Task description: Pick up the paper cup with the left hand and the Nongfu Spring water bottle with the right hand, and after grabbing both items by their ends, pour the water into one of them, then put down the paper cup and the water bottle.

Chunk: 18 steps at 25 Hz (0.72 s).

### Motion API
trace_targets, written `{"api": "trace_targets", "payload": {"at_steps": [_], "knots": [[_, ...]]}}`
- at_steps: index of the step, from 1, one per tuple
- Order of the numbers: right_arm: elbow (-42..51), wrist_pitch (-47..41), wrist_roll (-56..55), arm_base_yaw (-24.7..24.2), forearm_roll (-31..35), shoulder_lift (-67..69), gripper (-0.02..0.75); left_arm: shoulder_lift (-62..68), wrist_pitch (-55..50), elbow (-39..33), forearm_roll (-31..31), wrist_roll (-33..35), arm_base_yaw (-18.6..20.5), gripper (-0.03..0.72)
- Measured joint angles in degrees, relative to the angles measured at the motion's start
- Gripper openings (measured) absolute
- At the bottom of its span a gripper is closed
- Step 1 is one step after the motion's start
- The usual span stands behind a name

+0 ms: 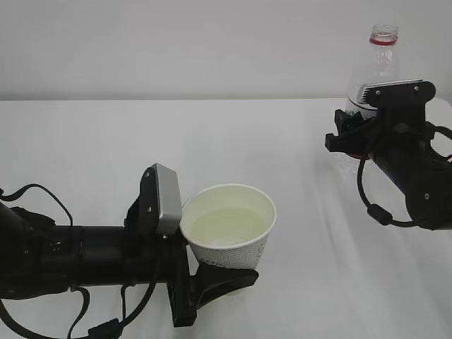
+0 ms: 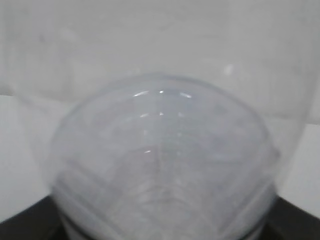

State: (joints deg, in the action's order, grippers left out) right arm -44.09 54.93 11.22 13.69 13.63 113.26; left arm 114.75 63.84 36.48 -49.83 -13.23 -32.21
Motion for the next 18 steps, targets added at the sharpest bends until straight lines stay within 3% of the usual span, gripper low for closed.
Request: {"api": "trace_targets", "payload": {"at_steps": [18], "knots": [[-0.1, 7.0, -3.8, 0.0, 1.1, 7.7, 0.484, 0.0, 0.0, 0.0, 1.9, 0.0, 0.0, 0.508]]}}
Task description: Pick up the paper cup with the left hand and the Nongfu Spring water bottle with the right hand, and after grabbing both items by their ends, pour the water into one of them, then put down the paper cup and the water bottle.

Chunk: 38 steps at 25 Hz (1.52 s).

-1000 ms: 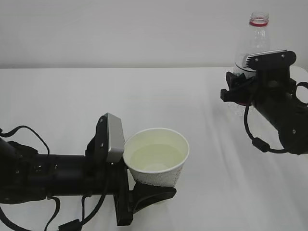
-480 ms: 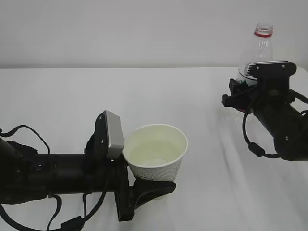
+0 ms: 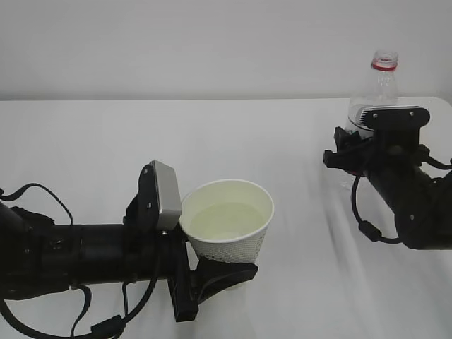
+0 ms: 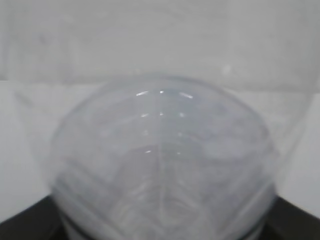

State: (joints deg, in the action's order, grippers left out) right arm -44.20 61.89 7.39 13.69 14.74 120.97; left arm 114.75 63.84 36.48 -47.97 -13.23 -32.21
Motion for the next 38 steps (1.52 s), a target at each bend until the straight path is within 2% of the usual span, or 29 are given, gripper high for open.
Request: {"api": "trace_targets", "payload": {"at_steps": [12, 17, 21, 38], "knots": [[-0.1, 0.9, 0.0, 0.0, -0.9, 0.3, 0.491, 0.0, 0.0, 0.0, 0.5, 0.0, 0.0, 0.508], [-0.1, 1.0, -0.1, 0.0, -3.0, 0.3, 0.577, 0.0, 0.0, 0.0, 0.8, 0.0, 0.0, 0.508], [-0.2, 2.1, -0.1, 0.0, -3.2, 0.3, 0.604, 0.0, 0.0, 0.0, 0.8, 0.0, 0.0, 0.508], [-0.2, 2.4, -2.7, 0.0, -4.0, 0.3, 0.607, 0.0, 0.0, 0.0, 1.0, 0.0, 0.0, 0.508]]}}
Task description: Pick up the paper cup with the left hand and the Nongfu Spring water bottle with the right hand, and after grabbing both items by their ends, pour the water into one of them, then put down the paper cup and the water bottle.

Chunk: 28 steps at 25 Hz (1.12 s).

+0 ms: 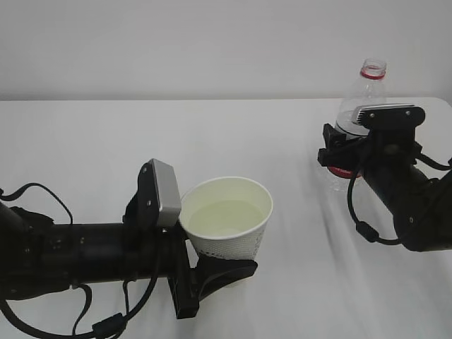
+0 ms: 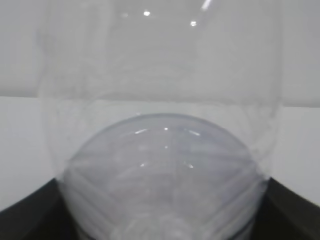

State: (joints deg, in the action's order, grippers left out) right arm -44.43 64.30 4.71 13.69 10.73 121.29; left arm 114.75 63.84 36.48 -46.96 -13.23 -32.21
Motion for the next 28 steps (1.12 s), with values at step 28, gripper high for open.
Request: {"api": "trace_targets", "payload": {"at_steps": [28], "knots": [[14.5, 1.1, -1.4, 0.0, -2.4, -8.1, 0.607, 0.0, 0.0, 0.0, 0.0, 0.0, 0.0, 0.508]]}}
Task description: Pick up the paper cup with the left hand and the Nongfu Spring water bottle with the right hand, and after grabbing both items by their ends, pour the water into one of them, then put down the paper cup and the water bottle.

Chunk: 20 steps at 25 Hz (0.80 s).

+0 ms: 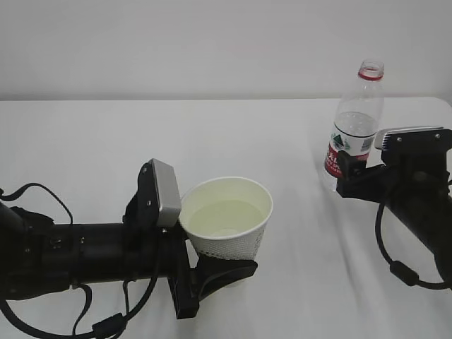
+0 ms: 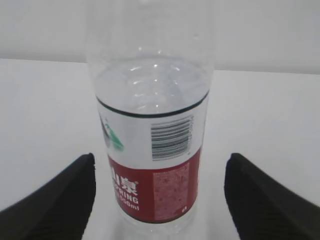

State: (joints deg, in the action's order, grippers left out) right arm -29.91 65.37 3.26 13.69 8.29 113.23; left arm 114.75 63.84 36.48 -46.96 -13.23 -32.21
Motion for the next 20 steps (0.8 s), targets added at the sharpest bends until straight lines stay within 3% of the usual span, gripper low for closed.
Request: {"api": "trace_targets", "payload": {"at_steps": [20], "knots": [[12.3, 0.0, -0.4, 0.0, -2.3, -15.2, 0.596, 0.0, 0.0, 0.0, 0.1, 0.0, 0.0, 0.508]]}}
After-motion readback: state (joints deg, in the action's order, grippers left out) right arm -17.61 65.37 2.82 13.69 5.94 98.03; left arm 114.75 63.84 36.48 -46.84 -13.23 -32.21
